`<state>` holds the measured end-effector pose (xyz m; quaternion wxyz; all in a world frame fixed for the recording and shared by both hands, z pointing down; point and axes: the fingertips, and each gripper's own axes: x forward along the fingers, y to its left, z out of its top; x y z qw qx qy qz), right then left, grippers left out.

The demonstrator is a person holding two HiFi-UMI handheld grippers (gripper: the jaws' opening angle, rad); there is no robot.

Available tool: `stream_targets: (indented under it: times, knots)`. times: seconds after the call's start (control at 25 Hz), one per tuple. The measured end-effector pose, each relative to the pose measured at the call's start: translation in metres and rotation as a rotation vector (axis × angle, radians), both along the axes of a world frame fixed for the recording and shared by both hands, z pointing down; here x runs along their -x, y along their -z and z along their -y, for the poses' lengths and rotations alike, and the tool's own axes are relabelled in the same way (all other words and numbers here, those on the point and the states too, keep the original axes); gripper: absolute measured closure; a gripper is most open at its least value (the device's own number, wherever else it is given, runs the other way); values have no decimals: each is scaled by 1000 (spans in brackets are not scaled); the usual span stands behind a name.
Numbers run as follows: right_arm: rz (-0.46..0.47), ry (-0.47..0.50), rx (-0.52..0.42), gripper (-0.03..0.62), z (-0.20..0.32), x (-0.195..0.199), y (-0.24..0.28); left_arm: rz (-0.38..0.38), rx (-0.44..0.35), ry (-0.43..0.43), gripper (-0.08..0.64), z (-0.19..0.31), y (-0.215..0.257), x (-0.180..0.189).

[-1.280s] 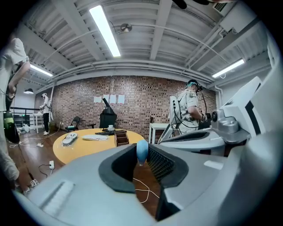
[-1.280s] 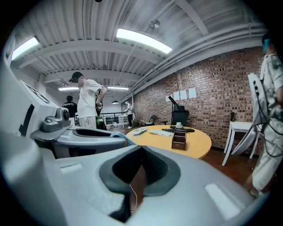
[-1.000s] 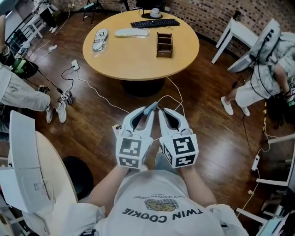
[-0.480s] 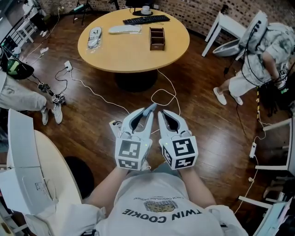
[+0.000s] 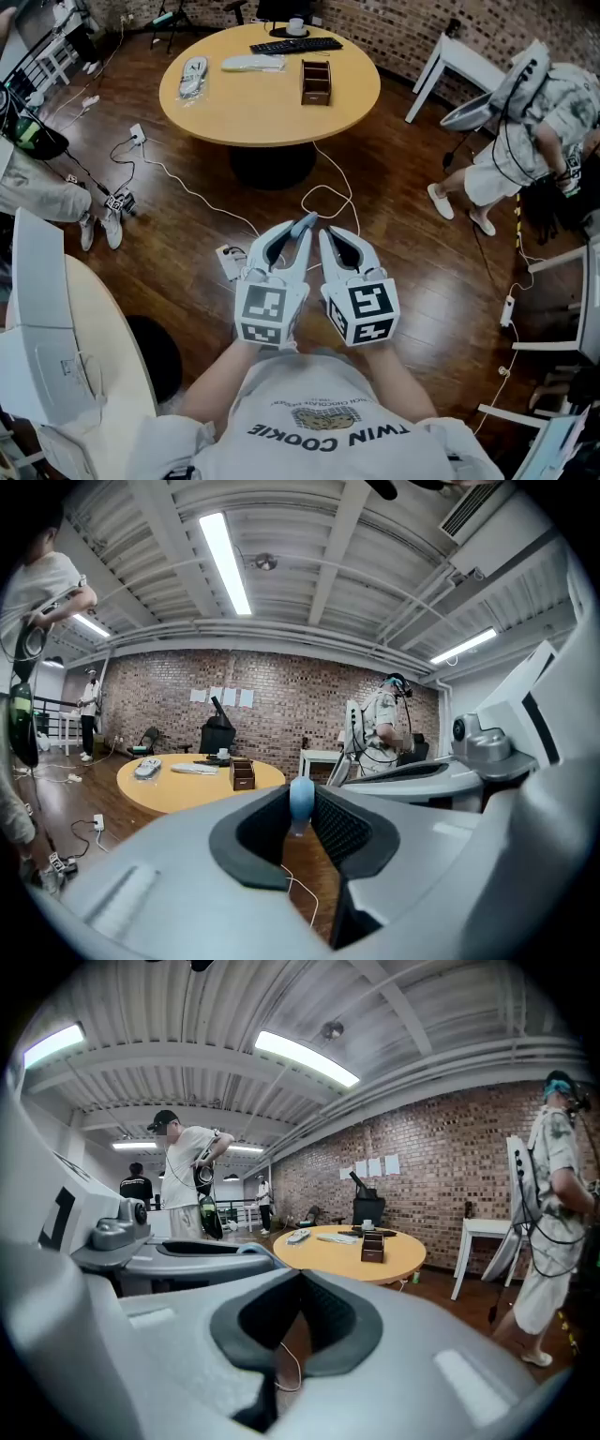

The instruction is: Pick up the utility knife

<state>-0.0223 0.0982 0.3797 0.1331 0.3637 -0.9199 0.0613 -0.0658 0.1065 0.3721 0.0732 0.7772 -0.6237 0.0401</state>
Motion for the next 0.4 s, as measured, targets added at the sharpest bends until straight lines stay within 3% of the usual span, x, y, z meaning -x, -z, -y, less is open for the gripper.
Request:
stream_targets:
  times: [0.4]
  knots:
    - [19, 16, -7, 592, -2, -6, 3, 20, 4, 18, 488, -5, 2, -10]
